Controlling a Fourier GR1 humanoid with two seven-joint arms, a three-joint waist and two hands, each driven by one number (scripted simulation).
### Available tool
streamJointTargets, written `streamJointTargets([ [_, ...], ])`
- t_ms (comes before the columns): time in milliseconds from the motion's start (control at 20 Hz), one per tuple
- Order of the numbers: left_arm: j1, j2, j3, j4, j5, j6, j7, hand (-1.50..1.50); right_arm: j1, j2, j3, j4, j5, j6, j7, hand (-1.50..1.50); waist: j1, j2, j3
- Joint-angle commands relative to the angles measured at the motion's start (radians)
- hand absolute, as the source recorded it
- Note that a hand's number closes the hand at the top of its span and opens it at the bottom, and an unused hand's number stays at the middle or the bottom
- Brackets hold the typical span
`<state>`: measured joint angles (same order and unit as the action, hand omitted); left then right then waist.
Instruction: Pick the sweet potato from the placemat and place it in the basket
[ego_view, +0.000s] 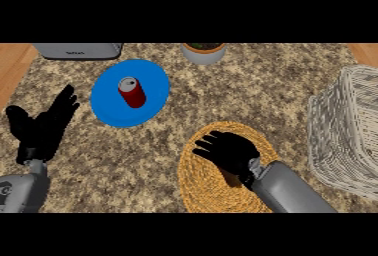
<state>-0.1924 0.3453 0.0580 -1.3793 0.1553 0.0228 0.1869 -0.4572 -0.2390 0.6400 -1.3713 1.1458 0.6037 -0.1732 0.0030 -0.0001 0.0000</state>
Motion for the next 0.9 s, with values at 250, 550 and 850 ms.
streamJointTargets([
  [250,0.021,0.008,0.035,-0.027,-0.006,-0.042,0.031,0.00,-0.029,0.007,0.054,0.106,0.149,-0.058,-0.095,1.50,0.003,0.000,0.000],
  [550,-0.008,-0.010,0.063,-0.001,-0.010,-0.061,0.037,0.00,0.012,0.016,0.024,0.100,0.214,-0.083,-0.132,1.50,-0.001,0.000,0.000],
  [850,-0.081,-0.050,0.038,0.059,-0.070,-0.007,0.031,0.00,0.080,-0.003,0.056,0.125,0.259,-0.180,-0.172,1.50,-0.011,0.001,0.000],
])
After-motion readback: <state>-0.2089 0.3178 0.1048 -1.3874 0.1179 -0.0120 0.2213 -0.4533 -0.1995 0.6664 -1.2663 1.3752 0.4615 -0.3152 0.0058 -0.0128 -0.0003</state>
